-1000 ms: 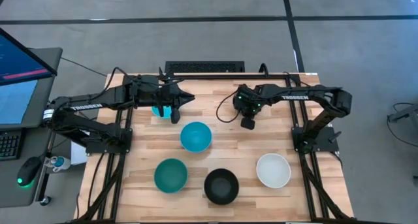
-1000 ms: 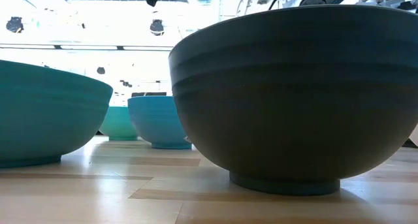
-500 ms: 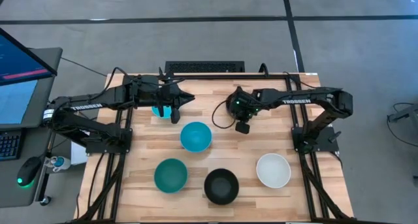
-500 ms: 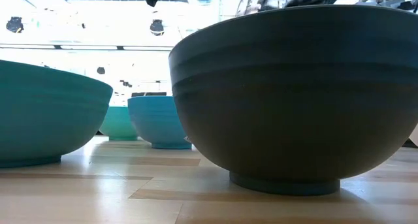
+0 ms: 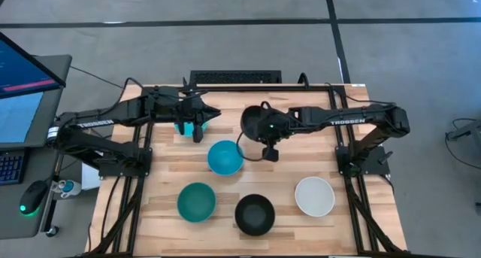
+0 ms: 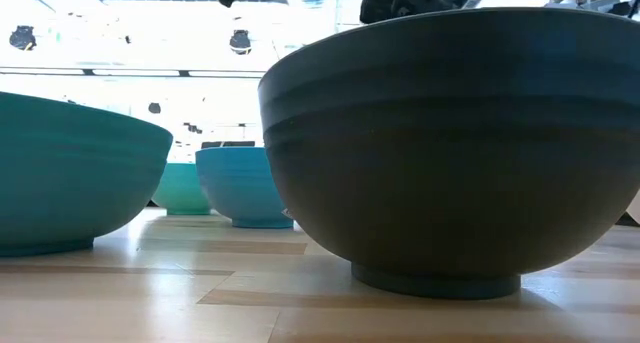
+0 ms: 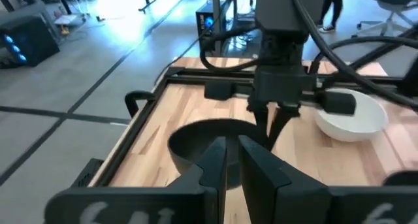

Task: Nest bowls inside each other
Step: Stack the top black bowl on top of the blue bowl

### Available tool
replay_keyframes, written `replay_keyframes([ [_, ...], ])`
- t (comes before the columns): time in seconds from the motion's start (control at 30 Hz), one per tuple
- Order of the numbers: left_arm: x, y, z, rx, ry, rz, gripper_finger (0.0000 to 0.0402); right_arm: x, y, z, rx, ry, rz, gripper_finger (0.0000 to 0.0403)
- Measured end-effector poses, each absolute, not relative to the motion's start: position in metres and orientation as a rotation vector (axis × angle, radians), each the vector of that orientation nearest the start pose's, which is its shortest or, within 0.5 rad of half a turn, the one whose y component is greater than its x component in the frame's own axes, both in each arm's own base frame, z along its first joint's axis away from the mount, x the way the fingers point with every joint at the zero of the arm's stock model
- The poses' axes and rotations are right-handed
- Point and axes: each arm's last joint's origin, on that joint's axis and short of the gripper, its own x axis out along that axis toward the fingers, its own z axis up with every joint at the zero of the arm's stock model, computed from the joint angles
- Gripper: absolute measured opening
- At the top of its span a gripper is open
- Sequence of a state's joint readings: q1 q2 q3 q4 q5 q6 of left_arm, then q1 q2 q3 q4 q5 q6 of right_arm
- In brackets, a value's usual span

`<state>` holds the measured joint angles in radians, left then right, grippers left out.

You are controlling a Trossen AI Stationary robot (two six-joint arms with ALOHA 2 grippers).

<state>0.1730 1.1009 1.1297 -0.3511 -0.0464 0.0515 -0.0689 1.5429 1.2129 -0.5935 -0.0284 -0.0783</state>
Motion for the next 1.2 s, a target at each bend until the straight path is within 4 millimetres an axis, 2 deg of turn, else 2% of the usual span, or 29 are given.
replay_keyframes([
  [0.3, 0.177, 0.028, 0.389, -0.08, 0.352, 0.098, 0.0031, 0.324, -0.006, 0.269, -0.023, 0.896, 0.027, 0.0011],
  [0.53, 0.14, 0.02, 0.386, -0.099, 0.446, 0.056, 0.0031, 0.328, 0.002, 0.273, -0.007, 0.839, 0.035, 0.0011],
  [0.67, 0.127, 0.018, 0.393, -0.074, 0.37, 0.043, 0.0031, 0.332, 0.004, 0.265, 0.031, 0.866, 0.022, 0.0011],
  [0.83, 0.115, 0.016, 0.394, -0.078, 0.327, 0.039, 0.0031, 0.344, 0.01, 0.243, 0.032, 0.927, 0.045, 0.0011],
  [1.07, 0.106, 0.014, 0.391, -0.096, 0.357, 0.04, 0.0031, 0.38, 0.023, 0.239, 0.018, 0.92, 0.125, 0.0011],
  [1.2, 0.107, 0.014, 0.391, -0.08, 0.36, 0.036, 0.0031, 0.394, 0.03, 0.249, -0.003, 0.922, 0.138, 0.0011],
])
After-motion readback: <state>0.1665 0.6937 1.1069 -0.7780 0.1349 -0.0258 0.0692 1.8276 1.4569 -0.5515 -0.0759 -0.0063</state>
